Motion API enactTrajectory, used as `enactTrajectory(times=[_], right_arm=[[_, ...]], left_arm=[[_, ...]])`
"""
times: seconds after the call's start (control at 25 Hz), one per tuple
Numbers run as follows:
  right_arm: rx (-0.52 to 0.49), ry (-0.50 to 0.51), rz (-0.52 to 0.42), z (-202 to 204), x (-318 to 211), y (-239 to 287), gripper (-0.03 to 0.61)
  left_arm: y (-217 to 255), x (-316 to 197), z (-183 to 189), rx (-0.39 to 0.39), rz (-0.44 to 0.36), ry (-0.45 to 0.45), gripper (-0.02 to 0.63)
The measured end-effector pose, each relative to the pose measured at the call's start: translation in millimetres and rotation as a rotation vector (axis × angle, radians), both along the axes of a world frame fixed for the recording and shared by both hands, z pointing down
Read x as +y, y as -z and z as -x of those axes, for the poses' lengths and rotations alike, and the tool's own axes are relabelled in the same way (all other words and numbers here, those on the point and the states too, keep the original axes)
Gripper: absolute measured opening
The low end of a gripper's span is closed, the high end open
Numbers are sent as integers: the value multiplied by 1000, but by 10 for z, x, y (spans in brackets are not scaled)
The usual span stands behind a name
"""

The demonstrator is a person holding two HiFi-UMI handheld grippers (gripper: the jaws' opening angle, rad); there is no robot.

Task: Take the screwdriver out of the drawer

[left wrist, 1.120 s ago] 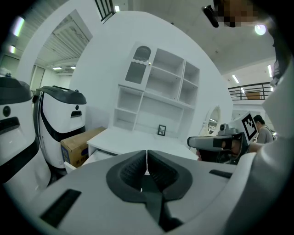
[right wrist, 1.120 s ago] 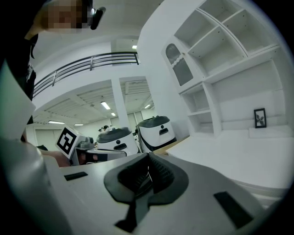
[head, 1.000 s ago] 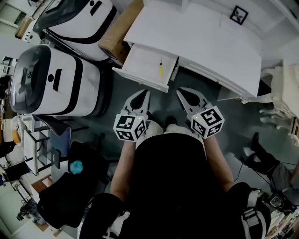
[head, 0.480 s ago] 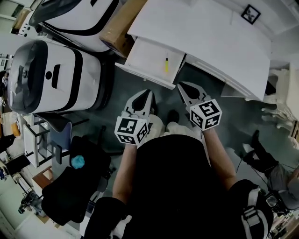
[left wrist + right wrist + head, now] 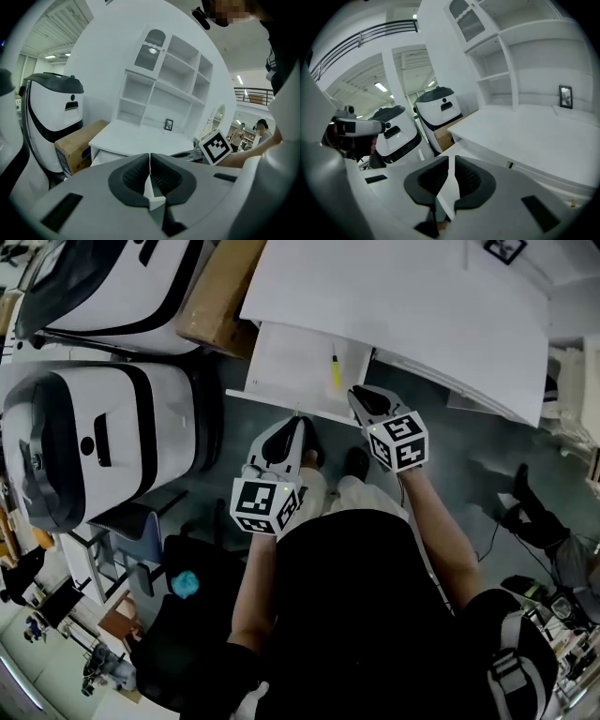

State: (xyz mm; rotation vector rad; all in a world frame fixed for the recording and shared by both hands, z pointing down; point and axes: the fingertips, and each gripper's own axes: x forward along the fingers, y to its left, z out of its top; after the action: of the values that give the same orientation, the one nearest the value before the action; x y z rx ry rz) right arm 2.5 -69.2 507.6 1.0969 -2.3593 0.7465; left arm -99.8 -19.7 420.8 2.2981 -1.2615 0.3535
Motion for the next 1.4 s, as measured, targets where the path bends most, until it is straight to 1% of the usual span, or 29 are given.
enactTrajectory(times=[0.28, 0.52, 0.72, 0.88, 0.96, 1.16, 1.4], right_arm=[[96, -46, 121, 167, -497, -732, 87], [126, -175, 221, 148, -852, -1327, 112], [176, -219, 263, 216, -1030, -1701, 114], [225, -241, 295, 257, -1143, -2015, 124], [249, -243, 314, 283, -1195, -2168, 141], [250, -310, 373, 257, -1352, -2481, 149], [273, -335, 416, 256, -1408, -2838, 149]], left_arm=[[-288, -471, 159, 4, 54, -70, 28], [-526, -780, 226, -3, 82, -124, 28], [-672, -985, 336, -6, 96, -154, 28], [-802, -1088, 399, -12, 113, -169, 28], [-852, -1113, 424, -16, 122, -175, 28], [-972, -1149, 494, -23, 148, -175, 28], [-1120, -1177, 590, -30, 178, -166, 28]])
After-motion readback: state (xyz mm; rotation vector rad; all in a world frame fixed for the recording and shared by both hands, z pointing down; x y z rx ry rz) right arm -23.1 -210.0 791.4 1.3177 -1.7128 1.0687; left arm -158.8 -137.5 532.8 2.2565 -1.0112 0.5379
